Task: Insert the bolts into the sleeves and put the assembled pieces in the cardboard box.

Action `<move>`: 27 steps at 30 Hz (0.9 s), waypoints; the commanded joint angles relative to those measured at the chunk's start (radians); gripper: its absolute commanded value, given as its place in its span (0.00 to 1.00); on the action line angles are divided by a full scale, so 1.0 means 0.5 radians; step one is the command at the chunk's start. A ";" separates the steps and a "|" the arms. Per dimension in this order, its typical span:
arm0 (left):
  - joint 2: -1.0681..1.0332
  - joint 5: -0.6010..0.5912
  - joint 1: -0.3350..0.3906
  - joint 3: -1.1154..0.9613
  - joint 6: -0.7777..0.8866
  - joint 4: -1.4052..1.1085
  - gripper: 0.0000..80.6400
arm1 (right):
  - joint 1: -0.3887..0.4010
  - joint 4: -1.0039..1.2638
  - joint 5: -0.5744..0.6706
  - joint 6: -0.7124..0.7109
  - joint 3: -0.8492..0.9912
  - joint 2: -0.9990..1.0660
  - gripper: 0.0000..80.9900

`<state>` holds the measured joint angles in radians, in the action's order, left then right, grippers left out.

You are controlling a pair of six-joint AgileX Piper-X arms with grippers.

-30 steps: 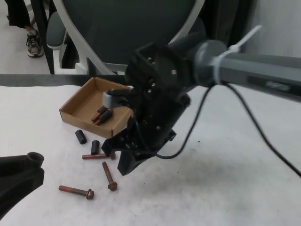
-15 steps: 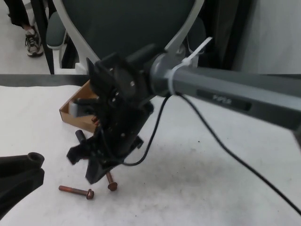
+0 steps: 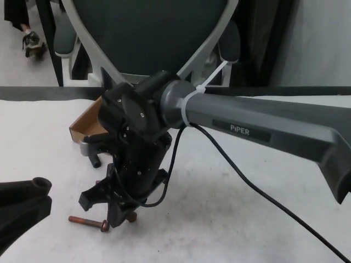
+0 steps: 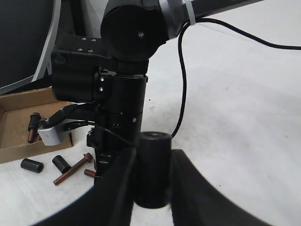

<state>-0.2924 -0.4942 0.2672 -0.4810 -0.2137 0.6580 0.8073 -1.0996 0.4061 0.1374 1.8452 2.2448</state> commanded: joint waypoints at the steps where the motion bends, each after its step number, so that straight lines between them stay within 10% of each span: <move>1: 0.014 -0.003 0.003 0.002 -0.008 -0.007 0.01 | 0.004 0.087 -0.023 0.032 0.017 0.004 0.00; 10: 0.014 -0.003 0.003 0.002 -0.008 -0.007 0.01 | 0.004 -0.012 -0.042 0.057 0.017 0.121 0.00; 18: 0.014 -0.003 0.003 0.002 -0.008 -0.007 0.01 | -0.052 -0.211 -0.929 -0.082 0.025 0.133 0.00; 27: 0.014 -0.003 0.003 0.002 -0.009 -0.026 0.01 | -0.114 -0.121 -1.014 -0.142 0.242 0.066 0.00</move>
<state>-0.2924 -0.4942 0.2672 -0.4810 -0.2160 0.6580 0.7521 -1.1820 -0.0618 0.0894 1.9165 2.2961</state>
